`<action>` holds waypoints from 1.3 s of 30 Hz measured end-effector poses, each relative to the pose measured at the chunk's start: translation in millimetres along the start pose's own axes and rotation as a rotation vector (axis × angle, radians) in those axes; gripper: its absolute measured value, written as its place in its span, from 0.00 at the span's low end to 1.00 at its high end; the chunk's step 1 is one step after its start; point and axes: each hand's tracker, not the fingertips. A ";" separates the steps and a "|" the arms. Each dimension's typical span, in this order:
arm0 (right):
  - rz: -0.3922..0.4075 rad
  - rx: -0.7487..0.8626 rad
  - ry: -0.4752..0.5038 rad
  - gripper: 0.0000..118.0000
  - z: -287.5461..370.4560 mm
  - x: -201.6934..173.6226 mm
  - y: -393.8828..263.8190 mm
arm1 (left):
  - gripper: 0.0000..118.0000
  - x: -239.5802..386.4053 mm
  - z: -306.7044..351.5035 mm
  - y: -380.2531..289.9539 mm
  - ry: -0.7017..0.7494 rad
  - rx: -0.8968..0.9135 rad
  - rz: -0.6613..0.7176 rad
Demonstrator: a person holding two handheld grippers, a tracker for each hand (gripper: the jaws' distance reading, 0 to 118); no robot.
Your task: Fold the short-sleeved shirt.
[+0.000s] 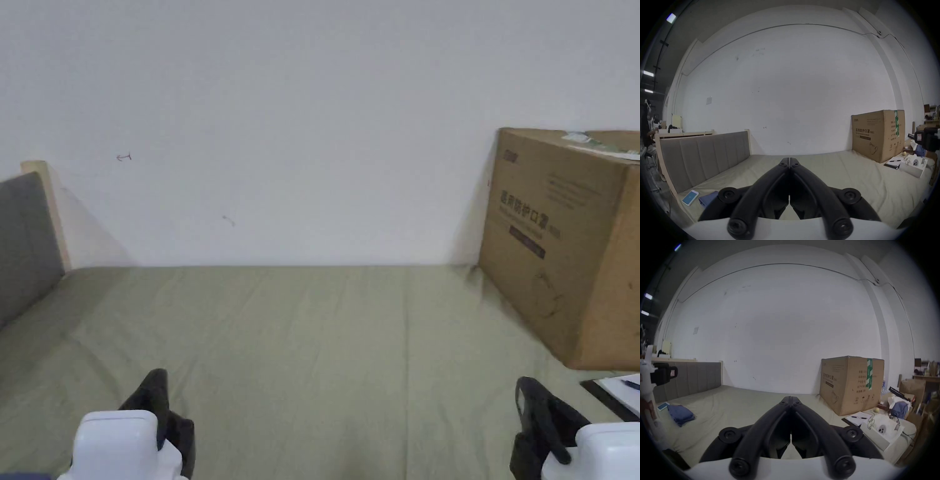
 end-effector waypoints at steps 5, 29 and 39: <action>-0.022 -0.026 -0.046 0.00 -4.4 4.8 6.5 | 0.00 3.1 -2.2 3.2 -0.027 -0.025 -0.032; 0.010 0.024 -0.065 1.00 2.5 -10.6 32.1 | 1.00 -5.7 8.5 36.7 -0.090 -0.014 0.030; 0.023 0.000 -0.058 1.00 0.9 -17.8 31.3 | 1.00 -2.6 -3.5 33.5 -0.013 -0.084 0.067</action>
